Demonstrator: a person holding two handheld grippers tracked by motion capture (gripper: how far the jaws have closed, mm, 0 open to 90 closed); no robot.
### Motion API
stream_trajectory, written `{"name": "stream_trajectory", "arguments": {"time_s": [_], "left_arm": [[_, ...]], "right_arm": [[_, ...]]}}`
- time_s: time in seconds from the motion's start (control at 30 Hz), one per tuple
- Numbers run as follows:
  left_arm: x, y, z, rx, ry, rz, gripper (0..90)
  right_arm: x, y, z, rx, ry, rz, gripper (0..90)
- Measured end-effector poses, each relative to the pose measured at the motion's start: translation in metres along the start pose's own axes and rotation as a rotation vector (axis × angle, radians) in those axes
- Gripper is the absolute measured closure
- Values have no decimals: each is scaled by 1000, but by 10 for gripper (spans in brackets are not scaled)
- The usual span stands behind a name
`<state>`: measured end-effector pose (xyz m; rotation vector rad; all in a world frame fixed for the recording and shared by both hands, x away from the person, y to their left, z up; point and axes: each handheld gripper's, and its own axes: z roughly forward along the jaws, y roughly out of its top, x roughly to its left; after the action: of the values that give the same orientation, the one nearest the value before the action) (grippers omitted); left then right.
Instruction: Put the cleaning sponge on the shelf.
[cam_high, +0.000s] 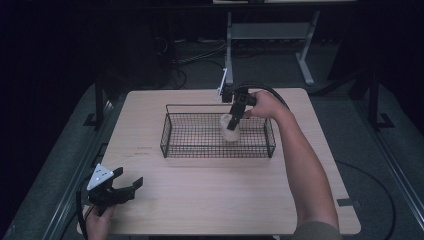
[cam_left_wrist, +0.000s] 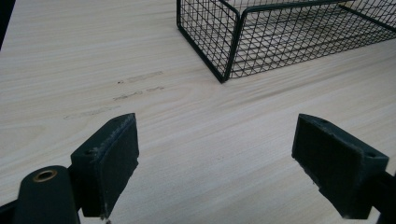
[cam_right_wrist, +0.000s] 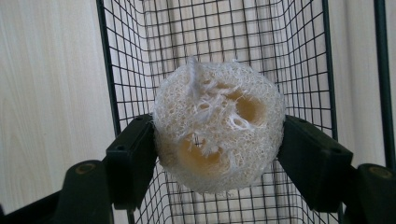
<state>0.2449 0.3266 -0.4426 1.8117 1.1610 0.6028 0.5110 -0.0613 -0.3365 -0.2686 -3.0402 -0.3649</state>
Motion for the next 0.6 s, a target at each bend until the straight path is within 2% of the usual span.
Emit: {"name": "stream_trajectory", "arguments": {"time_s": [0.6], "left_arm": [[0,0,-1,-1,1,5,139]], "right_arm": [[1,3,12,14,10,-2,293]]}}
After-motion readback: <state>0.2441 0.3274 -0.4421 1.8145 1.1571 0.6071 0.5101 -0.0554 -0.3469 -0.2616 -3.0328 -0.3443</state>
